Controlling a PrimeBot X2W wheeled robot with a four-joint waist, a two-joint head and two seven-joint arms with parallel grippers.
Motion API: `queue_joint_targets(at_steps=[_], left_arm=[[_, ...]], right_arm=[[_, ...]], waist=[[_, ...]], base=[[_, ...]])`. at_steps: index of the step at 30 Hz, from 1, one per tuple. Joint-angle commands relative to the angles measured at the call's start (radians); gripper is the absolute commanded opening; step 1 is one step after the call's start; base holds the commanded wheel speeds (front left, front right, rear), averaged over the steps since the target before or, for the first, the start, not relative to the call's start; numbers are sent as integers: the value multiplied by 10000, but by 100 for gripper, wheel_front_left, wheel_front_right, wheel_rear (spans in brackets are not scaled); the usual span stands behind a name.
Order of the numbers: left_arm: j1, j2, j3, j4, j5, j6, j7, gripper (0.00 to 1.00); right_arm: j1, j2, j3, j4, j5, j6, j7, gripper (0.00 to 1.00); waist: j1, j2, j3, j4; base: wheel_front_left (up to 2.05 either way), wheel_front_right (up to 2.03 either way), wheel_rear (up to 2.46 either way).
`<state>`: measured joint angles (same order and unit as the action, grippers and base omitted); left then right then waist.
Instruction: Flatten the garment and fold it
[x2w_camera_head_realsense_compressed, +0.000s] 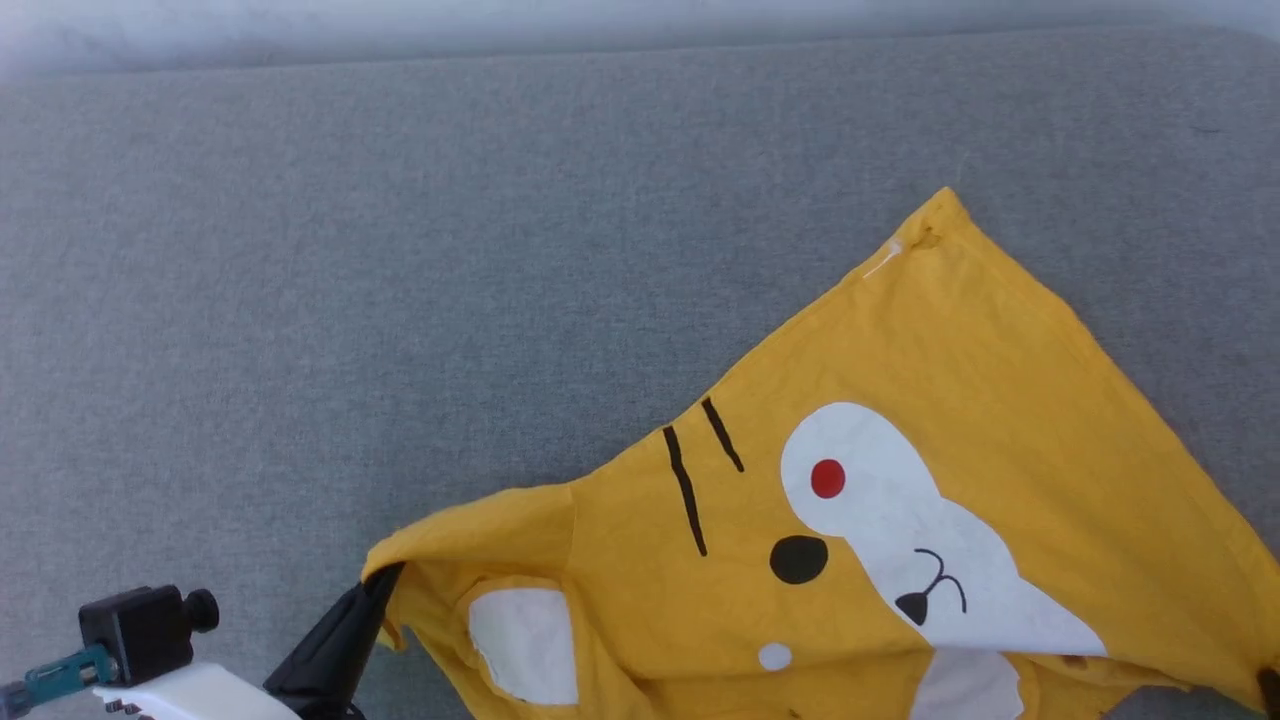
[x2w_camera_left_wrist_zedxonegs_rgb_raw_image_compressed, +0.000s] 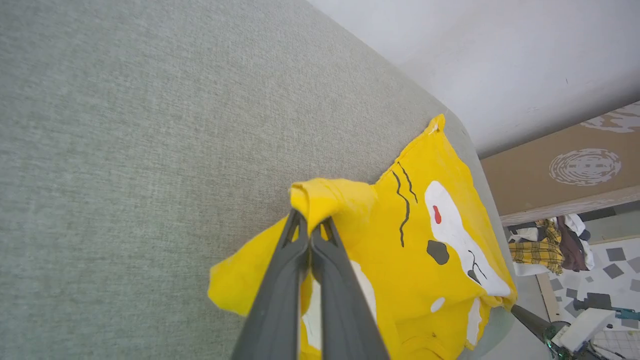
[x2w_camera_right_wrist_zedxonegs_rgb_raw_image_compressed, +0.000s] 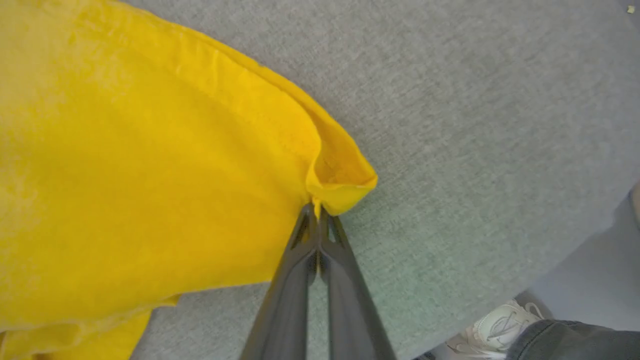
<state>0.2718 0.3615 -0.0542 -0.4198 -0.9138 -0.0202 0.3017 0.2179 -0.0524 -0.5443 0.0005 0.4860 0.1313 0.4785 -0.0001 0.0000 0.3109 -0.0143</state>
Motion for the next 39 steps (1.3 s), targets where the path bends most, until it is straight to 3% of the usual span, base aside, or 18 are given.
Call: queue_joint_targets(at_steps=[1,4,5,6,9,15,19,22,29,39], left_arm=[[110,47,9,-86,47,63,55,0],[169,80,-46,-167,74,149,167,0],[172,95,-77,-193,91,168,207,0],[171,105,-108,-218,112,190,242,0],[154,111,-205,-313,174,243,312,0],[-97,73,-427,-425,270,145,298,0],[-432,35,-561,-372,273,-20,250,0],[-744,11,-653,-272,261,-167,214,0],[-1468,-91,-928,59,187,-487,122,0],[-2274,-304,-1377,735,45,-826,-146,0]], right_arm=[[-175,20,276,391,-144,-6,-277,0],[-548,21,702,1131,-533,-6,-947,0],[-656,21,764,1195,-572,-6,-1101,32],[-746,21,763,1149,-610,-6,-1226,100],[-880,21,706,123,-915,-6,-1102,100],[-2092,21,970,-3673,-1579,-6,212,100],[-3881,-246,1770,-4569,-2221,-6,1339,100],[-5307,-631,2532,-4052,-2613,-6,2102,100],[-7795,-1417,4068,-1578,-3561,-6,3564,100],[-8344,-2301,4617,254,-3787,-6,5200,100]], waist=[[1,0,-198,-155],[1,0,-408,-230],[1,0,-461,-231],[1,0,-514,-223],[1,0,-529,-157],[1,0,-101,140],[1,0,450,454],[1,0,905,719],[1,0,1883,1429],[1,0,2629,2295]], base=[[0,0,0],[0,0,0],[0,0,0],[0,0,0],[0,0,0],[0,0,0],[0,0,0],[0,0,0],[0,0,0],[0,0,0]])
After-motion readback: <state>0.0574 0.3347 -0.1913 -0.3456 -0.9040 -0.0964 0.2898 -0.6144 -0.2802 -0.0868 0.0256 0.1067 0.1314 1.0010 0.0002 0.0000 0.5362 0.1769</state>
